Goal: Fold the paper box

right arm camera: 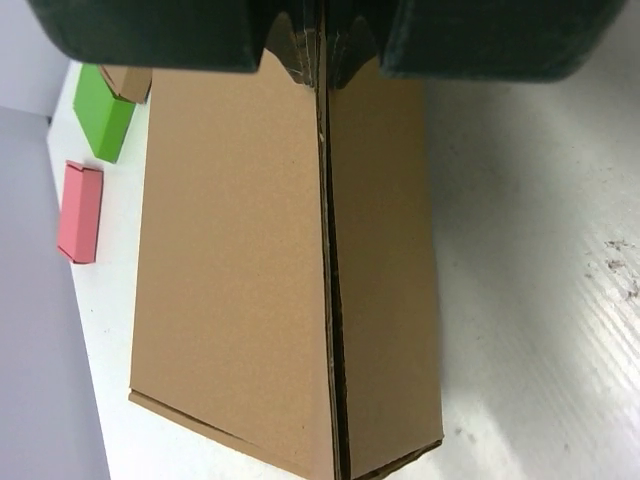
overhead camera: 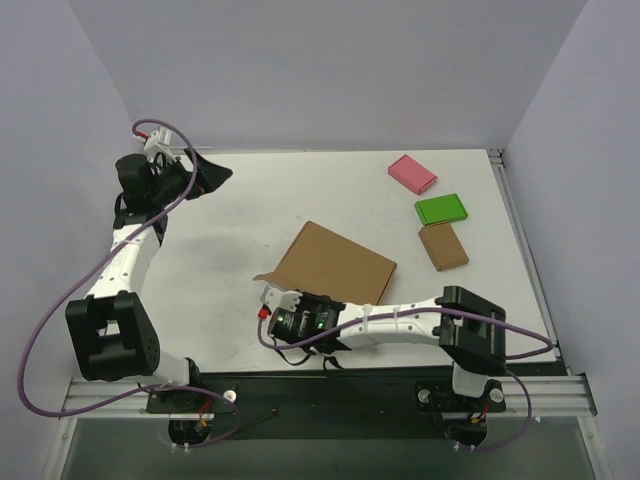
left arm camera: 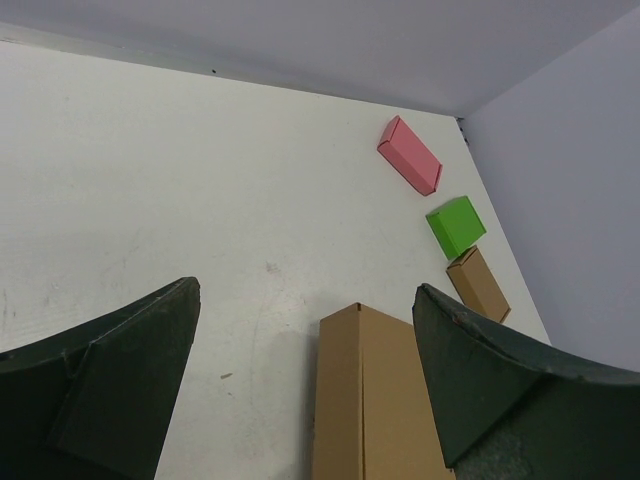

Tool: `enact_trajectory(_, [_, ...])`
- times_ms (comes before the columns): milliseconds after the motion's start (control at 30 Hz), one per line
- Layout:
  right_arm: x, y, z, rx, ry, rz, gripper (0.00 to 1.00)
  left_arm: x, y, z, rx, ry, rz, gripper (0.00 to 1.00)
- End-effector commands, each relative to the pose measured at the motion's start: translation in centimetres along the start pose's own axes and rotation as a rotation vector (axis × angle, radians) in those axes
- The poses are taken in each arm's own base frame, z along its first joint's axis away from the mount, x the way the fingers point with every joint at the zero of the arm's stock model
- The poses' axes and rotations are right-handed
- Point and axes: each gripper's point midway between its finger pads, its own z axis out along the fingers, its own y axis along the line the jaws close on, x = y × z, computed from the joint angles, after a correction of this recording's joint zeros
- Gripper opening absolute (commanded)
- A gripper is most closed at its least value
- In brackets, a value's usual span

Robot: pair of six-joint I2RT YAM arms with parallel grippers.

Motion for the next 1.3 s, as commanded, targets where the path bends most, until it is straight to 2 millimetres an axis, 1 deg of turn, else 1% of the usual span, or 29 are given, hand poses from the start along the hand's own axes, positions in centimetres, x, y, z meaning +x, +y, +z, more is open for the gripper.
enact_trajectory(0, [-1.0,-2.3,-2.4,-0.119,-0.071,0.153,0.00,-1.9,-1.3,-1.1,0.059,-0.049,0.023,0.97])
enact_trajectory(67, [-0.9,-3.0,-2.8,-0.133,-0.078,0.173,0.00,-1.8,-1.4,-1.3,0.062,-0.047,0.021,0.97])
enact_trajectory(100, [-1.0,-3.8,-3.1,-0.136,-0.091,0.196,0.00,-1.7,-1.5,-1.4,0.065,-0.044,0.022,0.97])
enact_trajectory(133, [-1.0,-3.9,-3.3,-0.151,-0.094,0.203,0.00,-1.5,-1.5,-1.4,0.067,-0.037,0.018,0.97])
enact_trajectory(200, [-1.1,-4.8,-3.9,-0.168,-0.112,0.228,0.00,-0.9,-1.9,-1.7,0.087,-0.019,0.018,0.97])
enact_trajectory(333, [-1.1,-5.6,-4.8,-0.268,-0.128,0.253,0.00,0.4,-2.7,-2.8,0.120,0.001,0.038,0.97])
enact_trajectory(367, [-1.2,-5.9,-4.9,-0.286,-0.129,0.258,0.00,0.6,-3.0,-3.0,0.134,0.007,0.045,0.97])
enact_trajectory(400, [-1.7,-6.6,-5.5,-0.302,-0.149,0.274,0.00,0.6,-3.6,-3.4,0.148,0.001,0.062,0.97])
enact_trajectory(433, [-1.4,-6.8,-5.7,-0.317,-0.140,0.268,0.00,0.9,-3.7,-3.6,0.157,0.003,0.067,0.97])
enact_trajectory(500, [-1.7,-7.8,-6.3,-0.364,-0.158,0.285,0.00,1.2,-4.9,-4.3,0.206,0.008,0.087,0.97])
enact_trajectory(533, [-1.5,-7.9,-6.5,-0.385,-0.152,0.282,0.00,1.4,-5.2,-4.5,0.228,0.001,0.100,0.97])
enact_trajectory(600, [-1.5,-8.8,-6.7,-0.426,-0.158,0.293,0.00,1.3,-6.8,-5.1,0.291,-0.006,0.129,0.97])
enact_trajectory(633, [-1.6,-9.1,-6.9,-0.439,-0.163,0.297,0.00,1.8,-7.1,-5.1,0.310,0.001,0.133,0.97])
enact_trajectory(667, [-1.3,-9.8,-6.6,-0.442,-0.156,0.304,0.00,1.9,-7.6,-5.3,0.328,0.002,0.140,0.97])
enact_trajectory(700, [-1.3,-9.8,-6.9,-0.468,-0.156,0.299,0.00,1.9,-7.9,-5.4,0.343,0.000,0.154,0.97])
enact_trajectory(733, [-1.6,-10.4,-7.0,-0.472,-0.165,0.307,0.00,2.2,-8.4,-5.4,0.365,0.011,0.159,0.97])
enact_trajectory(767, [-1.5,-10.9,-6.8,-0.473,-0.157,0.316,0.00,2.4,-8.5,-5.4,0.370,0.014,0.161,0.97])
enact_trajectory(800, [-1.4,-10.9,-6.9,-0.504,-0.157,0.312,0.00,2.6,-8.6,-5.4,0.376,0.019,0.163,0.97])
enact_trajectory(833, [-1.7,-11.4,-7.1,-0.513,-0.167,0.321,0.00,2.7,-8.8,-5.4,0.383,0.022,0.165,0.97])
enact_trajectory(933, [-1.8,-12.0,-6.7,-0.569,-0.166,0.339,0.00,3.2,-9.1,-5.3,0.407,0.040,0.160,0.97])
enact_trajectory(1000, [-1.3,-12.6,-5.8,-0.579,-0.144,0.353,0.00,3.5,-9.5,-5.1,0.432,0.051,0.152,0.97])
enact_trajectory(1067, [-1.8,-13.1,-5.5,-0.613,-0.150,0.368,0.00,3.9,-9.8,-5.1,0.459,0.069,0.141,0.97])
enact_trajectory(1100, [-1.5,-13.7,-5.0,-0.622,-0.141,0.387,0.00,3.8,-9.9,-5.2,0.470,0.061,0.151,0.97])
enact_trajectory(1133, [-1.7,-13.7,-4.9,-0.655,-0.146,0.396,0.00,3.9,-10.0,-5.2,0.479,0.062,0.152,0.97])
enact_trajectory(1167, [-2.3,-14.0,-4.5,-0.671,-0.147,0.403,0.00,4.0,-10.3,-5.4,0.491,0.068,0.145,0.97])
enact_trajectory(1200, [-1.8,-14.2,-4.1,-0.682,-0.119,0.413,0.00,3.9,-10.3,-5.4,0.499,0.062,0.152,0.97])
enact_trajectory(1233, [-1.9,-13.7,-3.3,-0.710,-0.100,0.403,0.00,4.0,-10.3,-5.4,0.502,0.064,0.146,0.97])
enact_trajectory(1267, [-2.3,-14.3,-3.1,-0.711,-0.105,0.409,0.00,3.9,-10.5,-5.4,0.513,0.062,0.154,0.97])
